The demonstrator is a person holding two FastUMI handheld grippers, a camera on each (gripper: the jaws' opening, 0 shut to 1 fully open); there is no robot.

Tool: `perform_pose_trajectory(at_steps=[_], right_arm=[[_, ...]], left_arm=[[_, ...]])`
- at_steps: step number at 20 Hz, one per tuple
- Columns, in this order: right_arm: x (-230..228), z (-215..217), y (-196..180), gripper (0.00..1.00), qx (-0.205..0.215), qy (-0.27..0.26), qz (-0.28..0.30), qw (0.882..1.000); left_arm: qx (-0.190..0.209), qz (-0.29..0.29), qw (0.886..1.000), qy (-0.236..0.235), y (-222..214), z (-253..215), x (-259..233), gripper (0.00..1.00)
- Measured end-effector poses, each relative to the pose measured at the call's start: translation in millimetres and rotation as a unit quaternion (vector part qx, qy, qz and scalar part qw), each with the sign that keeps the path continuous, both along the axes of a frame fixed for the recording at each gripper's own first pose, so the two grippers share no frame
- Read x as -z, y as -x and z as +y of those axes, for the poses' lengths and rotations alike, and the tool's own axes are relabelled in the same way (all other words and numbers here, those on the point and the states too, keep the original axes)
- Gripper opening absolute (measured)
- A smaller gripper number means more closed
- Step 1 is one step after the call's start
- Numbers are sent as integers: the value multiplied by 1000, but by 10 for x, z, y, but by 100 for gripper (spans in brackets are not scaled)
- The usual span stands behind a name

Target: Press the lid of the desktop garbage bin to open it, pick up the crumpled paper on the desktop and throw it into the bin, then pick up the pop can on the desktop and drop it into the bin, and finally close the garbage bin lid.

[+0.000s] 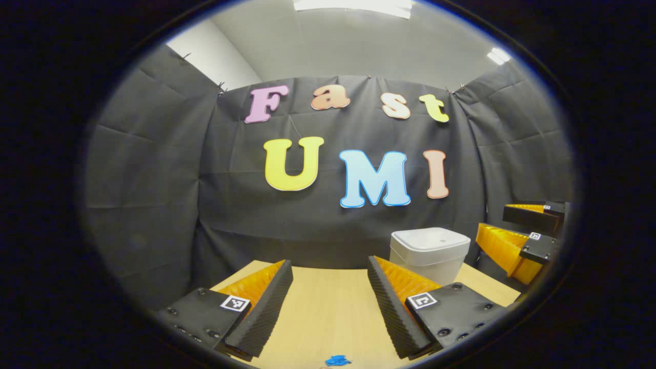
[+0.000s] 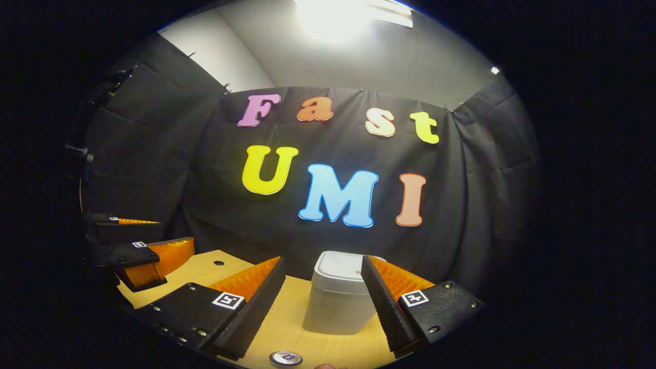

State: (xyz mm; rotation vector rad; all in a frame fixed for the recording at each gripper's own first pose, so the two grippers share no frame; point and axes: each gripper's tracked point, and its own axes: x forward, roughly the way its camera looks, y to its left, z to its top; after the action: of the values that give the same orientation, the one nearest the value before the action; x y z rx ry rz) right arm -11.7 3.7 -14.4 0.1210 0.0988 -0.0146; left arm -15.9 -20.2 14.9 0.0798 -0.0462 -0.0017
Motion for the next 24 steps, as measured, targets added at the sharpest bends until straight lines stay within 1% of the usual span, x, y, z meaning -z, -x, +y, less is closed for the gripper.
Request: perform_pose_trajectory(at_steps=[1,2,3,5,9,12,18,19,20,21,22,23,24], right_arm=[[11,5,-8,100,-4,-5,2,1000],[26,8,3,95,-6,-7,5,1000],[34,10,14,95,-9,-4,6,1000],[-12,-21,-3,95,-3,9,-4,1000],[-43,-147,42,95,19,22,-19,999],[-44,-222,-34,95,32,30,-21,999],[102,-309,-182,94,41,47,-1,998],[121,-300,-189,89,44,49,4,998],[157,-299,-208,69,44,48,8,998],[176,-344,-230,69,56,49,13,997],[179,-339,-254,61,55,46,12,997],[187,-363,-261,56,61,42,14,997],[210,-398,-288,45,66,39,13,997]], left_arm=[[-1,-2,1000,-5,12,-16,-17,96],[-2,-4,1000,-6,27,-26,-16,96],[-2,-5,1000,-5,27,-54,-19,96],[0,-8,1000,-2,16,-104,-62,95],[18,-19,1000,-8,-98,-234,-162,95],[23,-18,1000,-7,-207,-306,-114,96],[36,-27,999,-3,-333,-384,-163,96],[39,-28,999,-4,-344,-400,-161,96],[39,-29,999,-5,-368,-397,-176,96],[40,-29,999,-7,-397,-402,-194,96],[40,-29,999,-9,-409,-397,-177,96],[39,-29,999,-9,-434,-394,-177,96],[39,-28,999,-8,-445,-383,-168,96]])
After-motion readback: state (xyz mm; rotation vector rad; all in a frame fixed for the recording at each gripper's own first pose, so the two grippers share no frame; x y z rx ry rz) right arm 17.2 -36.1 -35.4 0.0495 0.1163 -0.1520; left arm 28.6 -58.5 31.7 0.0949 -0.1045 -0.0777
